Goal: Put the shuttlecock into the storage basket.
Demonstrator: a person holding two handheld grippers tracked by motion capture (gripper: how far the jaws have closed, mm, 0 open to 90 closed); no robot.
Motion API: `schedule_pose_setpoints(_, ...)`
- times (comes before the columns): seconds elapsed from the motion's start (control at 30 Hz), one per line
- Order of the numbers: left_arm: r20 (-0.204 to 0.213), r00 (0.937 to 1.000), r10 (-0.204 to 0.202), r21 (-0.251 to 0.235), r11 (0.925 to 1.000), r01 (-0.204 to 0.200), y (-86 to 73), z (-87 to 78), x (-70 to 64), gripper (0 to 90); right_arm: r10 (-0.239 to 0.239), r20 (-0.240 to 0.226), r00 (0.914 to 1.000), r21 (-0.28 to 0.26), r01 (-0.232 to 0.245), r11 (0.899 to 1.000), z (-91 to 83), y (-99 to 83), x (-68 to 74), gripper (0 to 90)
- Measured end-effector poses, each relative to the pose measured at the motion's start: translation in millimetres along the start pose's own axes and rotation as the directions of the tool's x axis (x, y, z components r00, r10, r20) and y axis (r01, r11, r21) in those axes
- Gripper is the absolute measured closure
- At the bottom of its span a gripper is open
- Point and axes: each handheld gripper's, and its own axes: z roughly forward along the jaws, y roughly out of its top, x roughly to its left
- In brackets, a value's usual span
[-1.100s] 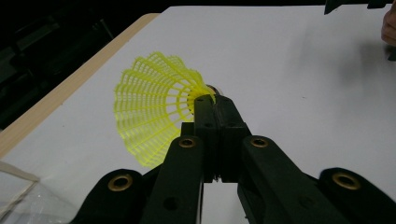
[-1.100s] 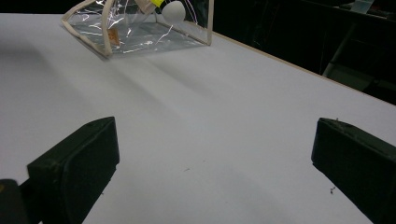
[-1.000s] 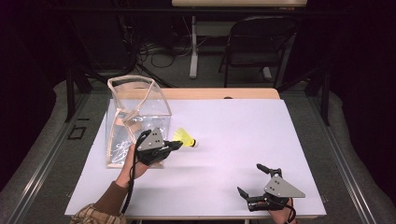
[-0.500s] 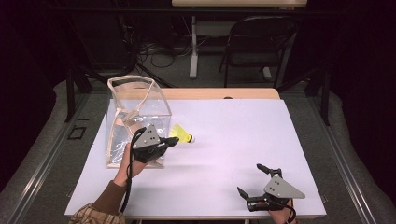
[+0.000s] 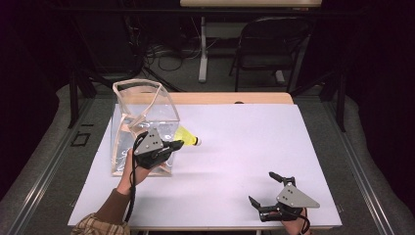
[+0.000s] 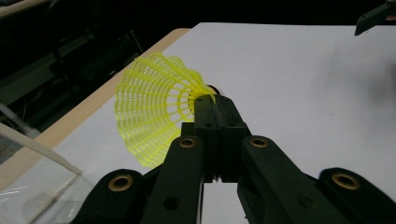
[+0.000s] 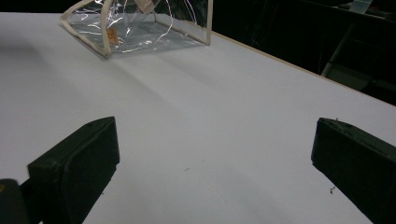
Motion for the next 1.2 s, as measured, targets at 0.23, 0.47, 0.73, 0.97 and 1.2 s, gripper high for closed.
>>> schedule_pose_setpoints(0.23, -0.025, 0.9997, 0.0, -0.01, 0.9999, 0.0, 3.1, -4.9, 2.2, 89.8, -0.001, 0.001, 1.0, -0.001, 0.001, 1.0, -0.1, 0.1, 0.4, 0.6)
schedule_pose_setpoints(0.47, -0.047, 0.9989, -0.001, -0.02, 0.9998, 0.0, 6.7, -7.3, 5.2, 89.8, 0.0, 0.001, 1.0, -0.003, 0.0, 1.0, -0.3, 0.3, 0.6, 0.6)
schedule_pose_setpoints(0.73, -0.059, 0.9982, -0.003, -0.029, 0.9996, 0.001, 11.4, -7.9, 9.5, 89.8, 0.008, 0.0, 1.0, -0.004, -0.008, 1.0, 0.0, -0.1, 0.8, 0.5)
schedule_pose_setpoints(0.97, -0.076, 0.9971, 0.011, -0.038, 0.9992, -0.014, 20.1, -11.0, 13.7, 89.8, 0.009, 0.002, 1.0, -0.006, -0.009, 1.0, 0.9, -0.8, 0.4, 0.5)
schedule_pose_setpoints(1.2, -0.091, 0.9957, 0.018, -0.044, 0.9988, -0.022, 27.5, -15.0, 19.1, 89.8, 0.007, 0.001, 1.0, -0.003, -0.007, 1.0, 0.4, -0.4, 1.1, 0.5)
